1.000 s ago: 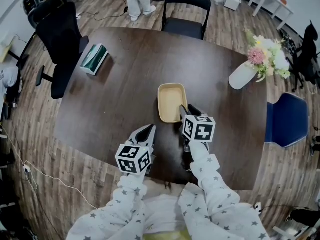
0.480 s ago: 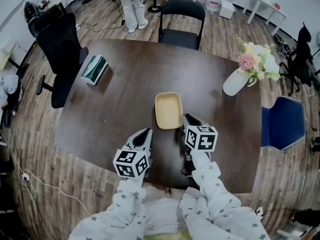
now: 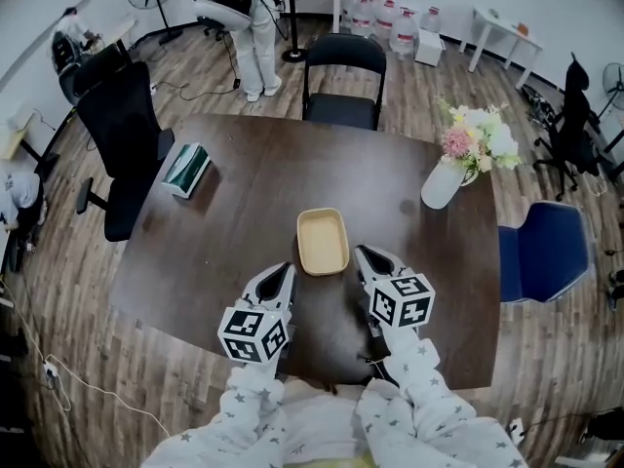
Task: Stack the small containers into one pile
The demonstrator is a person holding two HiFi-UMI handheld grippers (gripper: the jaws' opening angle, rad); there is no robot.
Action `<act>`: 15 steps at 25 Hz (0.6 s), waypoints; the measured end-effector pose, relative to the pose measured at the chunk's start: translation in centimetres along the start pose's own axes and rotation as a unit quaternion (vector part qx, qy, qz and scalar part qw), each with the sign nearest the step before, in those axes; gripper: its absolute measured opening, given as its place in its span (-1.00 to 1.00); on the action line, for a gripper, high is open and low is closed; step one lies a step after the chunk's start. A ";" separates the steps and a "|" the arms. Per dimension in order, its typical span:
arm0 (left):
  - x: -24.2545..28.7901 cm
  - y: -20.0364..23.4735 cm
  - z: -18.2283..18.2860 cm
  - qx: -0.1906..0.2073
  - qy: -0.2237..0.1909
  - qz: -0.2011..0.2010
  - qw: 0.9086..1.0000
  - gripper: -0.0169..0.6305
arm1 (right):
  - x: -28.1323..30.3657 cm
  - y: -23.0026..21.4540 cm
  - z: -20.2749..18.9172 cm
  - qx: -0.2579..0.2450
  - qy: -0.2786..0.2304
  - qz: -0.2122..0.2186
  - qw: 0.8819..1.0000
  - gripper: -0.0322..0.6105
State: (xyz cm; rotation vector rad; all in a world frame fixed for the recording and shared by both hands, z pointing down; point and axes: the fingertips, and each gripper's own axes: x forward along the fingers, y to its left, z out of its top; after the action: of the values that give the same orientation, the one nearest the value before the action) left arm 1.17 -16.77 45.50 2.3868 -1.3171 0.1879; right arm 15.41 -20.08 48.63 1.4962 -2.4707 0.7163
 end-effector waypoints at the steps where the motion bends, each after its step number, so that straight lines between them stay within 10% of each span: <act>1: -0.1 -0.3 0.6 0.006 -0.007 -0.001 1.000 -0.87 | -0.5 0.4 0.5 -0.008 -0.010 0.011 1.000 -0.81; 15: -2.7 -1.4 5.7 0.049 -0.070 0.013 0.996 -0.87 | -6.3 1.4 6.3 -0.025 -0.111 0.035 0.993 -0.83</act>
State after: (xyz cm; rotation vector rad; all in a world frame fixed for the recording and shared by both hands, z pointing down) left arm 0.43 -16.34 39.07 2.5053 -1.4323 0.0944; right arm 17.89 -17.61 40.30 1.5557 -2.6928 0.5198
